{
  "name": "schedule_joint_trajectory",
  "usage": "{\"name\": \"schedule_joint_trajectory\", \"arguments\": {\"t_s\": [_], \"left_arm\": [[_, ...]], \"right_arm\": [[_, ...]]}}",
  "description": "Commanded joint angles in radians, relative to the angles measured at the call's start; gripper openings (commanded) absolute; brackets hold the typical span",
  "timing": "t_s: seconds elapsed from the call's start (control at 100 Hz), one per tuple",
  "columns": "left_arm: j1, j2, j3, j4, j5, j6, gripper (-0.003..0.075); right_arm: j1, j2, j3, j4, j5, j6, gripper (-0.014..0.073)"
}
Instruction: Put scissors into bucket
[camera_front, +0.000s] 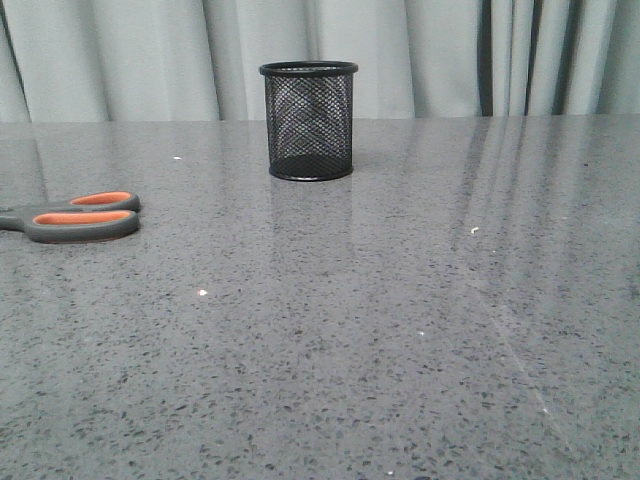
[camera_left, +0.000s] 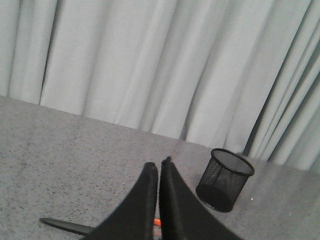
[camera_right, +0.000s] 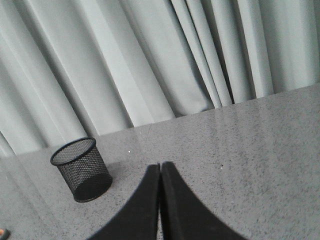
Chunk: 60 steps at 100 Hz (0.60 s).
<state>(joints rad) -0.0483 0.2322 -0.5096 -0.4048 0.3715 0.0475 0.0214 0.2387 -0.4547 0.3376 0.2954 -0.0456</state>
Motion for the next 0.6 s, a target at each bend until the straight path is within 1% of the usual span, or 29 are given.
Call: {"name": "schedule_joint_trajectory", "arguments": {"t_s": [0.0, 0.1, 0.15, 0.26, 0.38, 0.59], "left_arm": [[0.002, 0.129, -0.169, 0.081, 0.075, 0.032, -0.002], [0.002, 0.254, -0.304, 0.103, 0.224, 0.149, -0.002], [0.002, 0.306, -0.358, 0.106, 0.292, 0.184, -0.002], [0.002, 0.396, -0.45, 0.107, 0.391, 0.229, -0.002], [0.002, 0.475, -0.514, 0.125, 0.478, 0.237, -0.0019], [0.002, 0.584, -0.591, 0.178, 0.599, 0.237, -0.0019]], "right_arm": [[-0.009, 0.134, -0.145, -0.032, 0.025, -0.05, -0.0045], [-0.009, 0.262, -0.276, -0.032, 0.154, -0.121, -0.0045], [-0.009, 0.319, -0.327, -0.032, 0.206, -0.141, -0.0045], [-0.009, 0.432, -0.423, -0.034, 0.31, -0.146, -0.0045], [-0.009, 0.54, -0.512, -0.034, 0.433, -0.182, -0.0045], [-0.009, 0.687, -0.645, -0.034, 0.614, -0.181, -0.0045]]}}
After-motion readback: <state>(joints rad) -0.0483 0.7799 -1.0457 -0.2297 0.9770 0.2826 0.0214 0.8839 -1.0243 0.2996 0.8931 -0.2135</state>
